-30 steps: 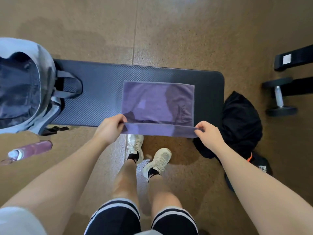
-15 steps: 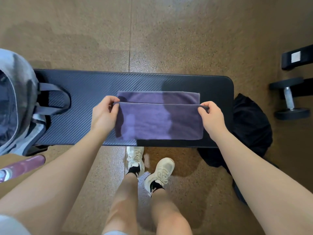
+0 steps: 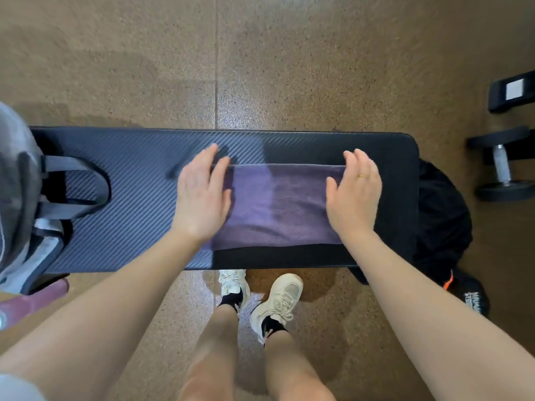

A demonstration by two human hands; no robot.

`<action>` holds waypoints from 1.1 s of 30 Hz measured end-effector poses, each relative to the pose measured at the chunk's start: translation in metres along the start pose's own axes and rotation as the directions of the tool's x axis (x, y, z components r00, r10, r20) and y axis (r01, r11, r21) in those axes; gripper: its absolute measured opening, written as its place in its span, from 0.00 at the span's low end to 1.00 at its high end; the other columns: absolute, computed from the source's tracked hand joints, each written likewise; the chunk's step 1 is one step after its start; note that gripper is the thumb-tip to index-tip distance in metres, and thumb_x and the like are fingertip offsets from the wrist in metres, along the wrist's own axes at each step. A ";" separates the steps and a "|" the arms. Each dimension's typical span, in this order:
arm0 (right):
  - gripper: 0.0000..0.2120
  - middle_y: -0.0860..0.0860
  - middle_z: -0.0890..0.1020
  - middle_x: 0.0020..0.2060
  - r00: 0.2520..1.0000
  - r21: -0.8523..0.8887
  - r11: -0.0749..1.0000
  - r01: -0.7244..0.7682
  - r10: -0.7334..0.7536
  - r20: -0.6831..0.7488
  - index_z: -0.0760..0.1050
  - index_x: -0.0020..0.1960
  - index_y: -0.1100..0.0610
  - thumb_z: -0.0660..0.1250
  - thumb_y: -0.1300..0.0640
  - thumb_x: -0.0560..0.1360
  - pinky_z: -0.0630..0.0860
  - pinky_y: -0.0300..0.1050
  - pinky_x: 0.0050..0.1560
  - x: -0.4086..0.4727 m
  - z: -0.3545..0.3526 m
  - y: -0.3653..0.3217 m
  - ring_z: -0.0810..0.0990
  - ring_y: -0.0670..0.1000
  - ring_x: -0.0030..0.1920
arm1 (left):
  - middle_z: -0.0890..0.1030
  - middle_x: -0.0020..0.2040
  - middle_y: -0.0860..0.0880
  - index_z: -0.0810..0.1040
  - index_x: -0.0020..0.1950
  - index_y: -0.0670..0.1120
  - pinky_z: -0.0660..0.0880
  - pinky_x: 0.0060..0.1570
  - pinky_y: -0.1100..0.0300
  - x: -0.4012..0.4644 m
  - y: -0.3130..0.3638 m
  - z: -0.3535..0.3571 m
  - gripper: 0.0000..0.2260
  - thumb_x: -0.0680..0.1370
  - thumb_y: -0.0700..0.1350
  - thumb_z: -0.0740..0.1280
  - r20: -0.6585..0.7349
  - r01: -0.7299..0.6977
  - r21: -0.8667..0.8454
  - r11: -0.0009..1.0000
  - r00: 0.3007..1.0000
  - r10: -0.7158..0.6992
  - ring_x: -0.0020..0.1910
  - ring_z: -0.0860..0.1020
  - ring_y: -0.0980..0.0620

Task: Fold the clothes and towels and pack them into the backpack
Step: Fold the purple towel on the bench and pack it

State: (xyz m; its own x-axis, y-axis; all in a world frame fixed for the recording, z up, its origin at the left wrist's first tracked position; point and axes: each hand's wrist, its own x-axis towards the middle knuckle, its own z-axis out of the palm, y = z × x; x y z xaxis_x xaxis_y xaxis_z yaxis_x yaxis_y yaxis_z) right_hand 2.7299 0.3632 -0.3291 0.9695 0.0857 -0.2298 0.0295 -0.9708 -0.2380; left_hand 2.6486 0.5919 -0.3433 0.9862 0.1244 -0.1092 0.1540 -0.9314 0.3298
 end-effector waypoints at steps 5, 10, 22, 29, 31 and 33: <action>0.33 0.56 0.55 0.76 0.877 0.072 0.928 0.365 -0.369 0.308 0.54 0.76 0.57 0.47 0.44 0.74 0.51 0.54 0.73 -0.040 0.047 -0.045 0.54 0.58 0.76 | 0.67 0.71 0.41 0.63 0.71 0.41 0.54 0.68 0.49 -0.030 0.011 0.041 0.29 0.74 0.56 0.55 0.260 -0.291 0.130 0.948 0.933 0.250 0.70 0.64 0.42; 0.32 0.53 0.48 0.77 0.947 -0.181 0.972 0.153 -0.093 0.306 0.44 0.77 0.52 0.41 0.41 0.76 0.42 0.55 0.73 -0.045 0.054 0.011 0.47 0.56 0.77 | 0.62 0.74 0.45 0.59 0.73 0.46 0.49 0.69 0.45 -0.037 0.001 0.047 0.38 0.69 0.68 0.53 0.378 -0.291 0.178 0.940 0.902 0.208 0.72 0.57 0.45; 0.26 0.55 0.72 0.65 0.863 0.238 0.830 -0.505 0.482 0.151 0.63 0.69 0.54 0.68 0.54 0.74 0.72 0.55 0.62 -0.026 0.014 0.021 0.70 0.57 0.64 | 0.71 0.67 0.37 0.73 0.64 0.42 0.60 0.67 0.45 -0.003 0.076 0.037 0.32 0.68 0.61 0.64 0.192 -0.254 0.087 0.963 0.953 0.234 0.65 0.71 0.38; 0.05 0.51 0.79 0.40 0.831 0.405 0.749 -0.525 0.349 0.432 0.73 0.46 0.56 0.68 0.57 0.72 0.74 0.45 0.43 -0.011 -0.001 0.034 0.78 0.52 0.43 | 0.59 0.75 0.40 0.62 0.73 0.49 0.62 0.68 0.48 0.004 0.120 0.060 0.40 0.66 0.57 0.74 0.417 -0.290 0.098 0.952 0.881 0.225 0.72 0.61 0.41; 0.08 0.49 0.77 0.40 0.880 0.460 0.800 -0.385 0.167 0.445 0.71 0.49 0.56 0.68 0.60 0.72 0.71 0.42 0.40 -0.013 -0.013 0.033 0.76 0.48 0.41 | 0.48 0.77 0.44 0.52 0.76 0.50 0.50 0.73 0.52 0.007 0.125 0.056 0.32 0.76 0.50 0.64 0.461 -0.170 -0.016 0.985 0.873 0.158 0.76 0.49 0.45; 0.18 0.51 0.76 0.51 0.882 0.545 0.778 -0.312 0.023 0.471 0.69 0.58 0.55 0.69 0.60 0.70 0.75 0.47 0.49 -0.018 -0.025 0.025 0.77 0.50 0.50 | 0.57 0.76 0.47 0.58 0.74 0.48 0.52 0.72 0.59 0.009 0.135 0.039 0.23 0.80 0.41 0.58 0.460 0.243 -0.428 0.870 0.888 -0.022 0.75 0.54 0.49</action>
State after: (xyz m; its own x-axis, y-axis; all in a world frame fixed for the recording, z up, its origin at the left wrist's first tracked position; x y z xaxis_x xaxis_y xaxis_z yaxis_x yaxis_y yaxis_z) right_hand 2.7197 0.3318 -0.3071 0.7406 0.1588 -0.6529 -0.4120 -0.6602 -0.6280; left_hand 2.6762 0.4537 -0.3366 0.8440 -0.0264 -0.5357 0.4002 -0.6341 0.6616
